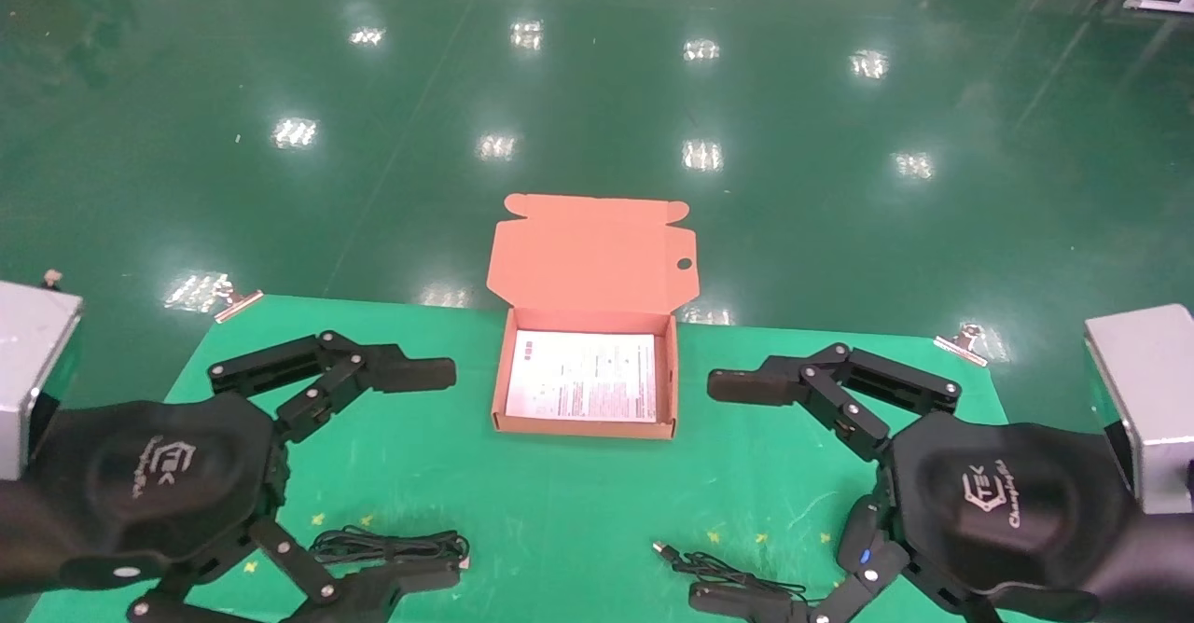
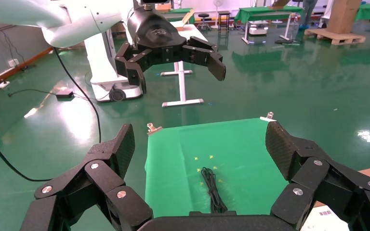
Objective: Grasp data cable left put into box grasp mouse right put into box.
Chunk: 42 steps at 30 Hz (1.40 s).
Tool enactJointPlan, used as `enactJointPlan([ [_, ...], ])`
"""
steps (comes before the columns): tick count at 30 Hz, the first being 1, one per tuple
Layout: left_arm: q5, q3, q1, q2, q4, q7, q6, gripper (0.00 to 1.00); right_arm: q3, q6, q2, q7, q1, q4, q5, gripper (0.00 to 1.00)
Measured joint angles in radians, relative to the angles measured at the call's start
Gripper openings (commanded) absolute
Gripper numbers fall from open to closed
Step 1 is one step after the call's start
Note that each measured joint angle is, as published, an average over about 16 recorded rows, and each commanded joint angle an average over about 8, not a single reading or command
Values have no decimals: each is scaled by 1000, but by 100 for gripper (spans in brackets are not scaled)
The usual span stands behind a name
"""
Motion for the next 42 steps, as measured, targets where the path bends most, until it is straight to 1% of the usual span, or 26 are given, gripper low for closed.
enactJointPlan([
  [42,3,1,0,0,-1,1,0,100,0,0,2,-2,0,-2,-3,100],
])
